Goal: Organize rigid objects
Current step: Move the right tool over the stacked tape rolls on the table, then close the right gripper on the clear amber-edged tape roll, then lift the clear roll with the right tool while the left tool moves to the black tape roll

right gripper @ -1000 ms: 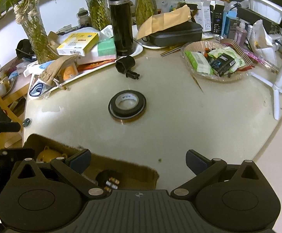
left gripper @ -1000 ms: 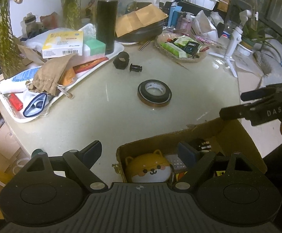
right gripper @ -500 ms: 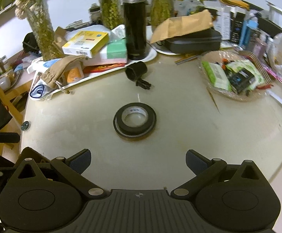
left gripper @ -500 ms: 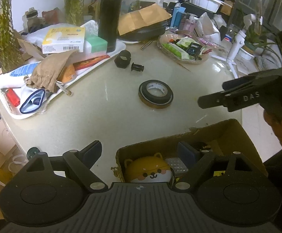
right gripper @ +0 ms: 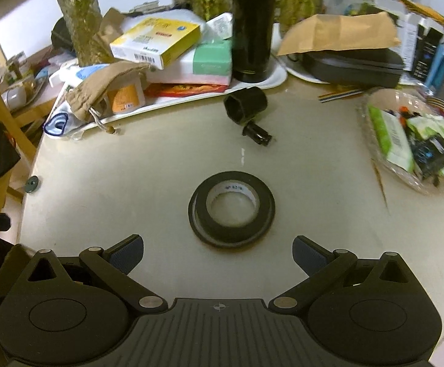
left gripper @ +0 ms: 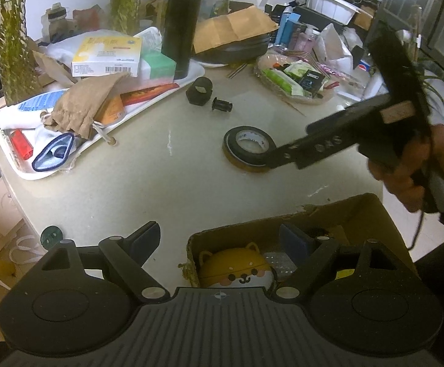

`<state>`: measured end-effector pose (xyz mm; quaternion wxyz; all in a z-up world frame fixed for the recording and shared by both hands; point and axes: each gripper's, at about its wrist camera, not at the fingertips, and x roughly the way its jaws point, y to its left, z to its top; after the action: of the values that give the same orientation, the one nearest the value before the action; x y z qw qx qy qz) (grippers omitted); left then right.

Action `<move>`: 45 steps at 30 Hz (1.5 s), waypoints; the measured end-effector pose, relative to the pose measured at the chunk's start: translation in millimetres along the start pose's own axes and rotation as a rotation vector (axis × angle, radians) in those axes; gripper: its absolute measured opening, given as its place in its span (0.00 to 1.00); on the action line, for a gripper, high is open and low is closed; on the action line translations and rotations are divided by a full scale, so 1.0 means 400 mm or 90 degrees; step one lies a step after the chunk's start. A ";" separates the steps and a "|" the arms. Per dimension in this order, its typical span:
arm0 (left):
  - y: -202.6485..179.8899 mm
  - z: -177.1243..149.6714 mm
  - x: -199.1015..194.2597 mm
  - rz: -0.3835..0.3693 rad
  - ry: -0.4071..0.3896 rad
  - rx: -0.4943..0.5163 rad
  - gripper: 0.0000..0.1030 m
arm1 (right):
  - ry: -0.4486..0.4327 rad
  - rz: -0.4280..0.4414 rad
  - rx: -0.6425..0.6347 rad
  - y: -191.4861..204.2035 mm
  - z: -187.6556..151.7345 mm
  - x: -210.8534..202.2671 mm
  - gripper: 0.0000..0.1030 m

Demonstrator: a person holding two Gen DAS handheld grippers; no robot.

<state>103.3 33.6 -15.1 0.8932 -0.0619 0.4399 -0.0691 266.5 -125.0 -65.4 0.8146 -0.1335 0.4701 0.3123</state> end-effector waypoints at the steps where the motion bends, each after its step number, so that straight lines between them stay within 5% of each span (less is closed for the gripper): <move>1: 0.000 0.000 0.000 0.000 0.000 -0.001 0.83 | 0.005 0.001 -0.001 -0.001 0.008 0.013 1.00; 20: 0.000 0.006 0.005 -0.011 -0.001 -0.009 0.83 | 0.103 -0.039 0.033 -0.006 0.083 0.213 0.96; 22: -0.001 0.006 0.005 -0.011 -0.001 -0.010 0.83 | 0.099 -0.045 0.031 -0.002 0.084 0.209 0.86; 28: 0.000 0.005 0.003 -0.010 -0.007 -0.011 0.83 | 0.108 -0.032 0.013 0.022 0.072 0.194 0.86; 45: -0.010 0.009 -0.002 -0.006 -0.025 -0.003 0.83 | 0.022 -0.018 0.042 0.010 0.043 0.029 0.86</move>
<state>105.4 30.1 -11.8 0.9011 -0.0674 0.4223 -0.0712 280.1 -108.5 -66.0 0.8149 -0.1183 0.4921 0.2826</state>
